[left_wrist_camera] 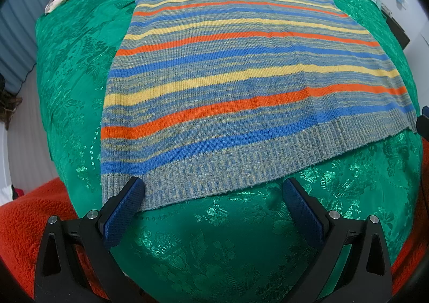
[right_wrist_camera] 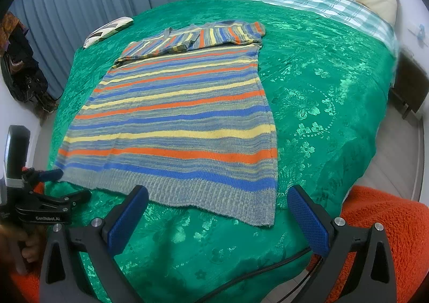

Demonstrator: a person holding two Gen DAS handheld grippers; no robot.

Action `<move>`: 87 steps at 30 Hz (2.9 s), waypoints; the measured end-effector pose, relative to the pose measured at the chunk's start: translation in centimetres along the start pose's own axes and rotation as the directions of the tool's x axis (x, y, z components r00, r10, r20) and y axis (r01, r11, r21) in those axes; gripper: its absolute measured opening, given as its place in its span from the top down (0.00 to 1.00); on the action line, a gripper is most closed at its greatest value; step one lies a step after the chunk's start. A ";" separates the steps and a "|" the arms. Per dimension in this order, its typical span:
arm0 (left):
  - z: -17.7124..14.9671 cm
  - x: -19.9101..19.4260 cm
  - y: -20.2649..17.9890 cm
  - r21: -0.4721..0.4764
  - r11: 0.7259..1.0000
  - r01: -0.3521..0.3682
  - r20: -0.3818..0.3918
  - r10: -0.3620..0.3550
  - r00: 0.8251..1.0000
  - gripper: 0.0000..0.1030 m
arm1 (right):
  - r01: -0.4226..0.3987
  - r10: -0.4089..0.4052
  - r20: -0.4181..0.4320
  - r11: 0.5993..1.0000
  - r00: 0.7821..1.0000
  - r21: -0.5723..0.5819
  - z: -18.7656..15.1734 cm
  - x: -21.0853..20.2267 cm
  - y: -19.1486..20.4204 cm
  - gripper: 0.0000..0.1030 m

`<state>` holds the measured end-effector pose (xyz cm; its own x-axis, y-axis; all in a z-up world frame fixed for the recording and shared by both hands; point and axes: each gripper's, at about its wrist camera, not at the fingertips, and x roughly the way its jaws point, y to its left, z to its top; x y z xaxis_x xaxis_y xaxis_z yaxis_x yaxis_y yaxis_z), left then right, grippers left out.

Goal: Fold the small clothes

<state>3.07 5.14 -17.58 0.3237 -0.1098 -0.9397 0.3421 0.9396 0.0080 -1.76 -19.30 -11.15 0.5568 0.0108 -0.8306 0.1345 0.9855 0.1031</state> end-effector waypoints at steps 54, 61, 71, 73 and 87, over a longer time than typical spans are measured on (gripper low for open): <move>2.5 0.9 10.4 -0.203 0.977 0.066 -0.007 -0.069 0.998 0.17 | -0.317 0.386 -0.142 0.879 0.912 0.356 3.0 1.6 -10.2 0.32; 3.1 0.4 10.0 -0.149 0.989 -0.006 -0.063 -0.003 0.998 0.81 | -0.352 0.436 -0.292 0.887 0.851 0.297 1.8 5.0 -7.5 0.93; 6.6 -3.1 12.1 -0.198 0.962 0.187 -0.050 -0.200 0.979 0.96 | -0.450 0.530 -0.180 0.822 0.828 0.350 5.1 2.3 -9.5 0.94; 8.6 -3.7 13.4 -0.257 0.928 0.271 -0.003 -0.281 0.960 0.97 | -0.480 0.554 -0.124 0.795 0.823 0.371 6.3 2.0 -10.1 0.94; 31.3 2.6 18.0 -0.411 0.821 0.397 0.265 -0.309 0.913 0.97 | -0.488 0.495 0.104 0.763 0.863 0.424 25.9 13.1 -14.6 0.94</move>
<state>37.70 11.66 -9.22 0.4240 -0.4768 -0.7700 0.0469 0.8606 -0.5071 24.80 -37.94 -9.34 0.6321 0.4792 -0.6089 0.1780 0.6750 0.7160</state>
